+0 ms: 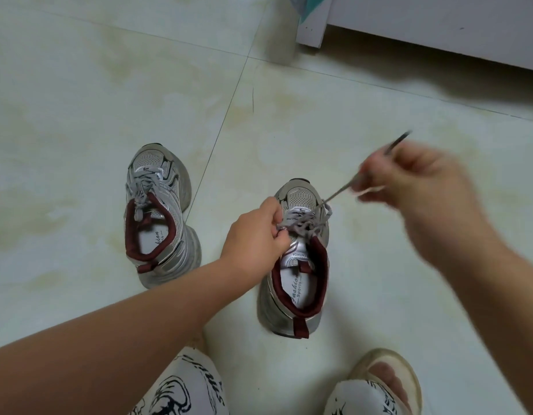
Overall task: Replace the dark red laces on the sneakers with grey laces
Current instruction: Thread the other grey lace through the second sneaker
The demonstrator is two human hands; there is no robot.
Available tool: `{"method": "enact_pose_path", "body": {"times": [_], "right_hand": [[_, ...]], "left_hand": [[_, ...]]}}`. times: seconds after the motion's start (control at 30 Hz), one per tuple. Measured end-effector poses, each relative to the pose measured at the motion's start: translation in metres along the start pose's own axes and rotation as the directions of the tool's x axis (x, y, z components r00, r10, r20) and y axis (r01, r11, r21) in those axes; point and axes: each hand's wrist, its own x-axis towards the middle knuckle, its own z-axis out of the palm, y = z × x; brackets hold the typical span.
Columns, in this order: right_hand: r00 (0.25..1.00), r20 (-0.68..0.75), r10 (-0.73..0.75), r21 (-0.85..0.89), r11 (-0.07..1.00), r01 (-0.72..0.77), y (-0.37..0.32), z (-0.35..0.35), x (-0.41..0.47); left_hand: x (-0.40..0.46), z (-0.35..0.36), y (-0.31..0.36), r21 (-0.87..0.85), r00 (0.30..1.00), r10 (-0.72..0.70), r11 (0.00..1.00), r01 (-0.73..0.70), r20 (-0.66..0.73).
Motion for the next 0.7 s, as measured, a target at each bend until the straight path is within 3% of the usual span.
{"method": "enact_pose_path", "body": {"times": [0.1, 0.23, 0.37, 0.43, 0.53, 0.6, 0.7], "right_hand": [[0.993, -0.059, -0.099, 0.010, 0.995, 0.100, -0.028, -0.015, 0.003], [0.998, -0.054, 0.039, 0.068, 0.997, -0.035, -0.016, -0.002, -0.001], [0.978, -0.060, 0.199, 0.117, 0.975, -0.191, -0.006, -0.005, 0.012], [0.971, -0.053, 0.232, 0.150, 0.964, -0.222, -0.002, -0.006, 0.017], [0.958, 0.001, 0.288, 0.226, 0.933, -0.281, 0.006, -0.008, 0.021], [0.949, 0.027, 0.313, 0.274, 0.911, -0.309, 0.011, -0.010, 0.022], [0.939, 0.024, 0.344, 0.293, 0.895, -0.336, 0.020, -0.014, 0.025]], "left_hand": [[-0.002, -0.002, 0.000, 0.036, 0.999, 0.019, 0.999, -0.018, -0.026], [-0.006, -0.004, 0.001, 0.255, 0.994, 0.106, 0.962, -0.094, -0.035], [-0.010, 0.002, -0.005, 0.380, 0.897, 0.440, 0.836, -0.396, -0.033], [-0.005, 0.007, -0.001, 0.435, 0.858, 0.509, 0.789, -0.435, -0.065], [0.010, 0.008, 0.014, 0.492, 0.940, 0.341, 0.816, -0.303, 0.012], [0.021, 0.008, 0.015, 0.428, 0.968, 0.233, 0.868, -0.250, 0.093], [0.026, 0.005, 0.017, 0.255, 0.972, 0.203, 0.940, -0.228, 0.121]]}}
